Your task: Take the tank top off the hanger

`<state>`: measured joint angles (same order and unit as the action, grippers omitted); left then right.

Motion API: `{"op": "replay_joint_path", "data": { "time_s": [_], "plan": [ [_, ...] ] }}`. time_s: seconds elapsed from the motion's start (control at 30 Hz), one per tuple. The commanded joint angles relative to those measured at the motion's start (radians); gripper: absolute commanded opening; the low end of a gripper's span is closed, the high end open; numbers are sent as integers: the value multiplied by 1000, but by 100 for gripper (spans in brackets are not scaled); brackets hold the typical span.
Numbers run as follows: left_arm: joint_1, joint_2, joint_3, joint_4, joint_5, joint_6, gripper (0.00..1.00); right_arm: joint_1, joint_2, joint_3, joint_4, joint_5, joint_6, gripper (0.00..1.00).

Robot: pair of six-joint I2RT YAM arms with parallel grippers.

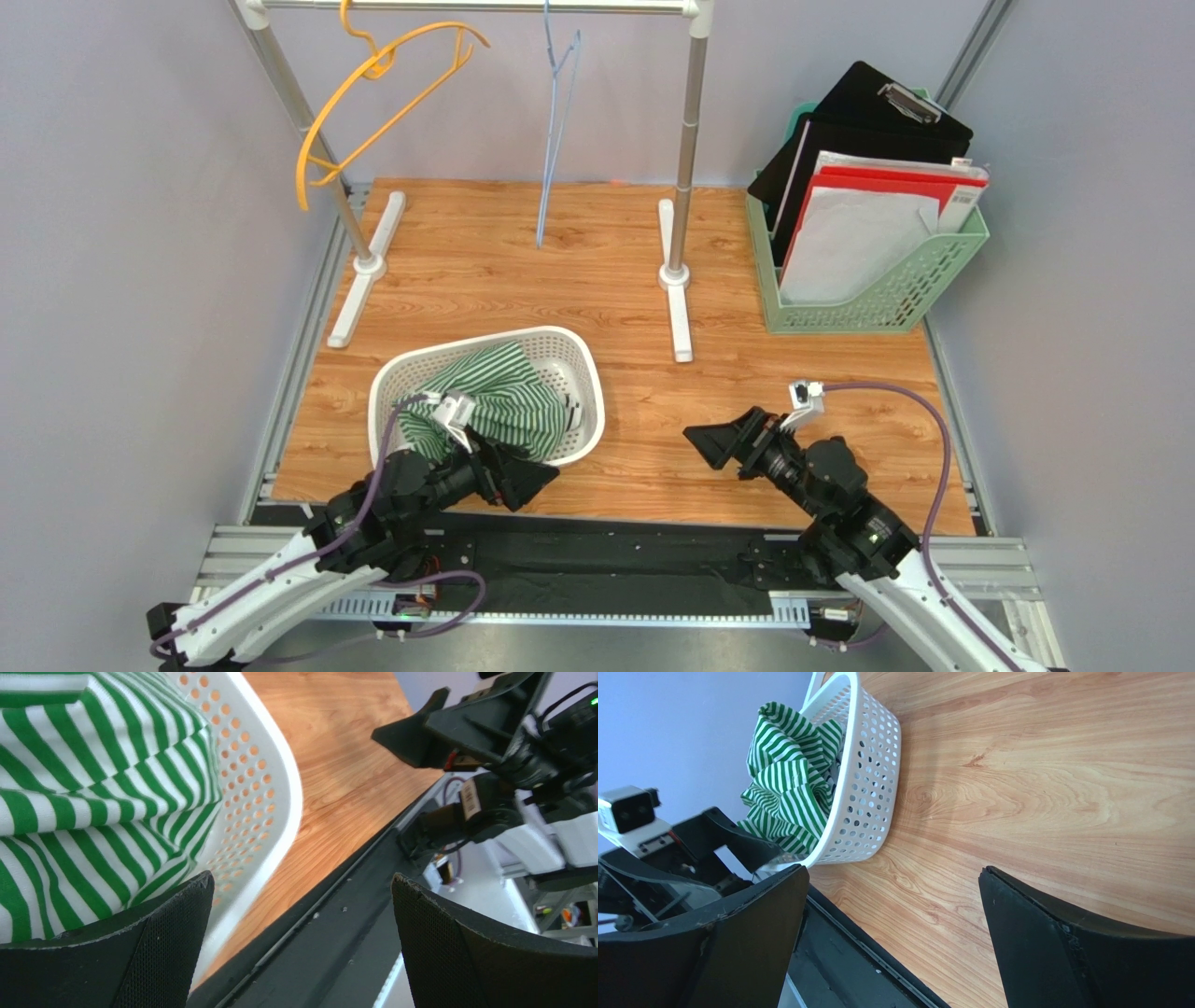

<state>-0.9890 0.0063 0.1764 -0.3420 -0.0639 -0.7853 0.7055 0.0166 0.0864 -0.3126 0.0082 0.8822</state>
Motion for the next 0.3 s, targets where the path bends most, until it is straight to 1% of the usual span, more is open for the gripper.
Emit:
{"op": "replay_joint_path", "data": {
  "time_s": [0.0,0.03,0.17,0.27],
  "plan": [
    [-4,-115,-87,72,33,-69,99,2,52,-160,26,79,99,100],
    [-4,-135,-98,78,39,-83,99,2,69,-162,33,82,92,100],
    [-4,-103,-123,136,58,-89,99,2,83,-159,75,56,60,100],
    [-4,-100,-127,217,139,-89,99,3,43,-154,137,1,109,100]
  ]
}}
